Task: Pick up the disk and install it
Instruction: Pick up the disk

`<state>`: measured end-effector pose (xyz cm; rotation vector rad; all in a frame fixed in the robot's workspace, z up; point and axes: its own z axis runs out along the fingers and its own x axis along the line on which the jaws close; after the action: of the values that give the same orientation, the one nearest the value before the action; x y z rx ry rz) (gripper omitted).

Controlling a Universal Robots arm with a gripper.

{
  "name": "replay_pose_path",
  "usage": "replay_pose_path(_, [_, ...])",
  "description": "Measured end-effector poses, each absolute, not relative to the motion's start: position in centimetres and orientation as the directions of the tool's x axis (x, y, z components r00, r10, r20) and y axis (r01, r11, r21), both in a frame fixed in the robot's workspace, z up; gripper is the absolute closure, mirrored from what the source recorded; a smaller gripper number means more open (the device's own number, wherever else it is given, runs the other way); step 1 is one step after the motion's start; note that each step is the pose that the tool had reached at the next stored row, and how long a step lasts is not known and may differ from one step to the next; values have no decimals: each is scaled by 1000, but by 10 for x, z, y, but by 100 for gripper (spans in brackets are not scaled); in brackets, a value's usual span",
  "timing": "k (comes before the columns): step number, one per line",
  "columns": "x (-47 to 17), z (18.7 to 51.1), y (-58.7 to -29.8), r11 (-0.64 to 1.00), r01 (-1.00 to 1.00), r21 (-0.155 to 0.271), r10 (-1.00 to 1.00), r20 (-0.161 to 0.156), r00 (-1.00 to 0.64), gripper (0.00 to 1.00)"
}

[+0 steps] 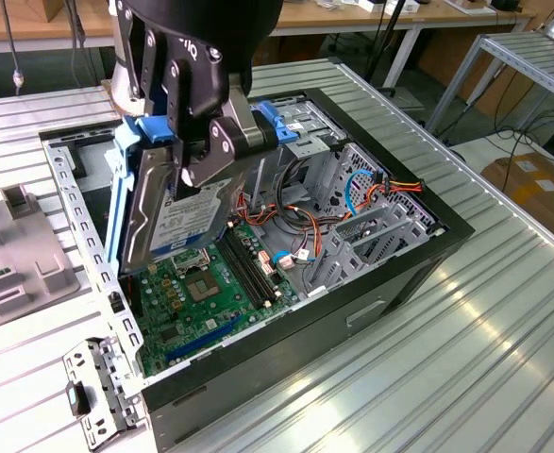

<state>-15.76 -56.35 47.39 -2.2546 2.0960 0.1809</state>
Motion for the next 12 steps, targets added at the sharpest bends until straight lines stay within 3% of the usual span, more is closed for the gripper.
replay_pose_path(12, [-150, 473, -570, -75, -996, 37, -990, -125, 70, 64])
